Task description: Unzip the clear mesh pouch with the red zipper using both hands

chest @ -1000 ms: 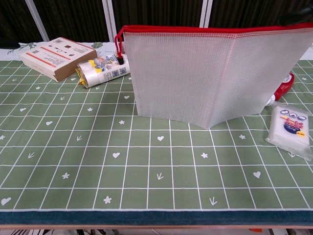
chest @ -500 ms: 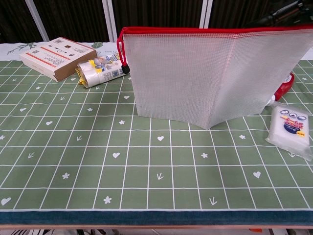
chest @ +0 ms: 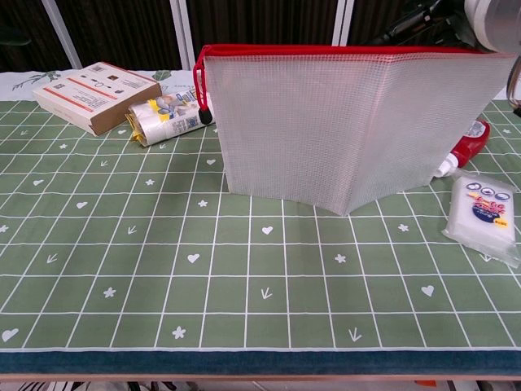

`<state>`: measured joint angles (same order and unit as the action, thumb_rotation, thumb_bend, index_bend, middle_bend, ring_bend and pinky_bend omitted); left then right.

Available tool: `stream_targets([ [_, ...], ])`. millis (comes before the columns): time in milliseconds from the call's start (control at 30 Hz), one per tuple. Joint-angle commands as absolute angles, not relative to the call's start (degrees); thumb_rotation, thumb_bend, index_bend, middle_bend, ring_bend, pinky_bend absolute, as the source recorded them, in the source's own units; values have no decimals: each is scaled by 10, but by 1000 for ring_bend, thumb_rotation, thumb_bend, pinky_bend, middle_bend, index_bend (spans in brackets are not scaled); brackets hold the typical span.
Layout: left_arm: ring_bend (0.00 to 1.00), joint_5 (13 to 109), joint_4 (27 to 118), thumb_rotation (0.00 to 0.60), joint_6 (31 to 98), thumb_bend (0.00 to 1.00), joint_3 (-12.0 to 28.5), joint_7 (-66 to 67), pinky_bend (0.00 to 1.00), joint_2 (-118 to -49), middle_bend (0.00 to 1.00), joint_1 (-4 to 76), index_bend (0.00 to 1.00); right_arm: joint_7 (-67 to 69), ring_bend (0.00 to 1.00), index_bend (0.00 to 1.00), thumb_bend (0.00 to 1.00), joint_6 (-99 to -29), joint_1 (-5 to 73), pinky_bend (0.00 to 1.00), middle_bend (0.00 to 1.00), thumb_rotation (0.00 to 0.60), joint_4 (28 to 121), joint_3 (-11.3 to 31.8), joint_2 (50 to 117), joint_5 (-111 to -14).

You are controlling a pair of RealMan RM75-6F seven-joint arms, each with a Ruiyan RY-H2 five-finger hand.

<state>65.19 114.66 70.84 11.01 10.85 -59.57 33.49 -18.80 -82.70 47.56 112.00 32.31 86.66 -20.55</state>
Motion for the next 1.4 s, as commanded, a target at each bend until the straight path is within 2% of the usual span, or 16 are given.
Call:
stream_targets([
  [33, 0, 651, 1144, 600, 702, 154, 112, 112, 0, -600, 0, 339, 172, -191, 0, 0, 194, -838, 465, 208, 0, 600, 1140, 312, 863, -212],
  [700, 0, 665, 1160, 600, 702, 154, 120, 110, 0, -601, 0, 333, 172, -182, 0, 0, 196, -855, 398, 208, 0, 600, 1276, 261, 821, -255],
  [1033, 0, 673, 1164, 600, 707, 154, 117, 102, 0, -591, 0, 321, 172, -188, 0, 0, 196, -858, 393, 208, 0, 600, 1291, 259, 809, -280],
  [1167, 0, 679, 1163, 600, 710, 154, 107, 96, 0, -588, 0, 309, 172, -189, 0, 0, 196, -856, 382, 208, 0, 600, 1294, 249, 795, -294],
  [1400, 0, 702, 1148, 600, 730, 154, 73, 74, 0, -587, 0, 268, 169, -169, 0, 0, 195, -833, 342, 208, 0, 600, 1288, 206, 752, -348],
])
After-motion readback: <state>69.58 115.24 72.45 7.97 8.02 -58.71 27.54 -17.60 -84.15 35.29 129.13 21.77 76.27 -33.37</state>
